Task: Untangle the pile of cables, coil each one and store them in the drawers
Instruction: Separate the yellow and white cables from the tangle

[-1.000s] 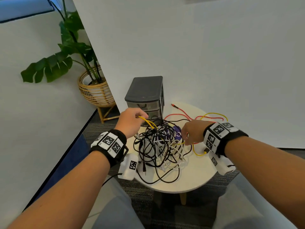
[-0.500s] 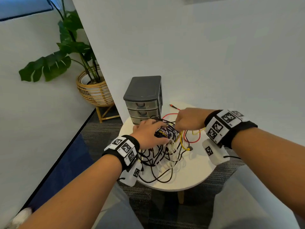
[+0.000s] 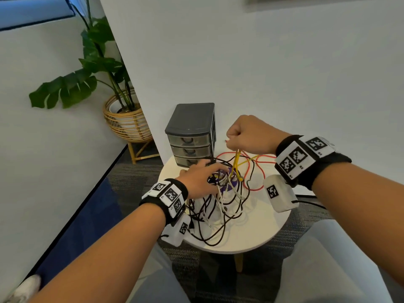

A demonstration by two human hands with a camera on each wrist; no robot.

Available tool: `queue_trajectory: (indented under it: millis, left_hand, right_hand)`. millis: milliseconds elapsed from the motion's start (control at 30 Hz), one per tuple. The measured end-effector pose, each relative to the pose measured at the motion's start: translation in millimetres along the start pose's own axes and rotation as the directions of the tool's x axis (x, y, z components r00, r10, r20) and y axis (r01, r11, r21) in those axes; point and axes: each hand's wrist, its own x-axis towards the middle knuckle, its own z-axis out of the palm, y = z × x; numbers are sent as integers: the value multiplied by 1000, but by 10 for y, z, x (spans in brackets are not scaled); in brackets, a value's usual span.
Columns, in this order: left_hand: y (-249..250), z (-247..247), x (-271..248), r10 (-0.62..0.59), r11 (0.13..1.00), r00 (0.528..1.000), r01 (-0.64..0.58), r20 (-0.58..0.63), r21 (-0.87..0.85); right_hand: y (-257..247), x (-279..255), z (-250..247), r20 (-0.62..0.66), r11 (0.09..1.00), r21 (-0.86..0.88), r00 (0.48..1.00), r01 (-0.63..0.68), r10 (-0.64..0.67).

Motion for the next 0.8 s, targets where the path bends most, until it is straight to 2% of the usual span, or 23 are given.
queue_trajectory:
  millis: [67,200,333,433,500,533,600,667,733,800]
  left_hand:
    - [-37,4,0,-16,1000,1000,16,9,-3]
    - [-83,8,-1,-28,1000,1000,28,-4,-4]
    - [-90,-1,3,-17,1000,999,16,-37,-10]
    - [-97,-31,1,-18,999,999,17,-34,-42]
    - [-135,-51,0,-12,996,1000,10,-26,-89]
    - [-148,-67,-4,10,993,1000,-13,-26,-121]
    - [-129,-128,-35,51,978,997,-61,-53,-201]
    - [-81,-176,-38,42,960,993,-71,-112,-269]
    - [1,-164,-6,39,954,983,-90,-179,-286]
    - [57,-96,33,85,956,983,-127,-166,-266]
  right_hand:
    - [-23,-20,-78,-131,996,89,991,0,11]
    - [-45,-20,-254,-366,961,273,929,46,60]
    - [-80,7,-334,-512,918,372,855,138,79]
    - [-80,41,-341,-574,885,452,797,115,190]
    - [-39,76,-315,-529,869,494,793,-3,303]
    - [-18,84,-291,-473,873,481,817,-75,331]
    - [0,79,-218,-327,928,326,900,-180,289]
    - [-38,56,-121,-188,962,198,956,-187,225]
    - [-99,40,-38,-116,948,267,971,-171,208]
    - [-148,54,12,-103,933,326,975,-153,196]
